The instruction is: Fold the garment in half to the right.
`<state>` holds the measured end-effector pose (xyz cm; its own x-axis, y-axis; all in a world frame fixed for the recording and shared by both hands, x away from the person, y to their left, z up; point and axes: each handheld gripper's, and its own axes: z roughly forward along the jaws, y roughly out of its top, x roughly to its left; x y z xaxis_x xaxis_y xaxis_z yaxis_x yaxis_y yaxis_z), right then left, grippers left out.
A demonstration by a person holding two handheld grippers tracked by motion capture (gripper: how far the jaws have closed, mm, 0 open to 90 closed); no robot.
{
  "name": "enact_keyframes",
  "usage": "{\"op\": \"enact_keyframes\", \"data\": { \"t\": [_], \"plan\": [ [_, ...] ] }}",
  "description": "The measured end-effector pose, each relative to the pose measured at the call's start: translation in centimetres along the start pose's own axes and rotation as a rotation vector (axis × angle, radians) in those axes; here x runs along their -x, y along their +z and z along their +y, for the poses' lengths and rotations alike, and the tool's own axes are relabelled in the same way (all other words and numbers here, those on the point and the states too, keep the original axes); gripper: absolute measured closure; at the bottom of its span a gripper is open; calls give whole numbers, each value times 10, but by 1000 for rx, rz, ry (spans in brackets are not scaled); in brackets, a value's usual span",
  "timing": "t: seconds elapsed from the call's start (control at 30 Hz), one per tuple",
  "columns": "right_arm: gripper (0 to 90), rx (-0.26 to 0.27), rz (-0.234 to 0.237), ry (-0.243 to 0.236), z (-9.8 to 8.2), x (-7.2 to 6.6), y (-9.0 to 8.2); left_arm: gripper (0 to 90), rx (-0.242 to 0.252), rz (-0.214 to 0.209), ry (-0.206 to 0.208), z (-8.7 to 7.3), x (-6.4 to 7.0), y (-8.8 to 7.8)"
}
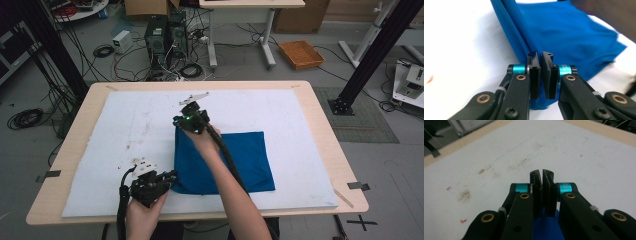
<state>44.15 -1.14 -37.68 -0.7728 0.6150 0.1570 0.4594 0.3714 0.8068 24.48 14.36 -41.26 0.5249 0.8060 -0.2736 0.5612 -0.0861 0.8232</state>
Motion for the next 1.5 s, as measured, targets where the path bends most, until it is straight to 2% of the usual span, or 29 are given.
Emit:
{"op": "enact_keyframes", "data": {
  "t": [0.07,0.17,0.27,0.4,0.5,0.63,0.77,0.83,0.87,0.9,0.93,0.97,1.0,1.03,1.07,1.17,1.27,1.33,1.4,1.5],
  "plan": [
    [871,17,22,12,0,11,-18,849,10,-36,19,8,14,4],
    [872,26,28,6,-4,25,-45,849,18,-96,43,20,37,17],
    [872,28,23,-1,-10,42,-70,849,11,-164,45,29,61,39],
    [871,22,7,17,-25,70,-100,849,-3,-218,58,37,88,71],
    [871,13,-11,37,-39,93,-119,849,-30,-256,48,39,105,97],
    [871,-19,-65,68,-61,120,-136,849,-57,-282,42,39,119,123],
    [871,-55,-123,88,-83,140,-144,849,-94,-283,47,36,131,149],
    [870,-62,-156,93,-91,146,-146,848,-91,-277,56,35,137,158],
    [867,-56,-170,105,-94,149,-147,834,-83,-281,60,36,138,162],
    [860,-55,-191,111,-97,150,-148,778,-64,-299,61,37,139,164],
    [835,-53,-214,110,-99,152,-149,694,-50,-314,69,38,140,165],
    [835,-53,-214,110,-99,152,-149,620,-50,-314,69,38,140,165],
    [804,-48,-241,113,-100,153,-150,620,-22,-337,71,39,140,163],
    [749,-36,-269,125,-103,153,-154,522,-10,-342,75,39,139,160],
    [688,-32,-289,131,-104,154,-157,503,-1,-347,82,40,137,156],
    [626,-28,-306,163,-107,151,-167,472,25,-342,105,42,128,141],
    [645,31,-296,173,-116,139,-181,472,60,-326,128,45,112,121],
    [659,35,-274,180,-126,127,-188,471,69,-311,138,47,99,106],
    [671,46,-251,191,-139,112,-197,469,73,-282,155,47,85,90],
    [671,60,-238,170,-164,84,-211,468,84,-236,181,45,64,66]
  ]
}}
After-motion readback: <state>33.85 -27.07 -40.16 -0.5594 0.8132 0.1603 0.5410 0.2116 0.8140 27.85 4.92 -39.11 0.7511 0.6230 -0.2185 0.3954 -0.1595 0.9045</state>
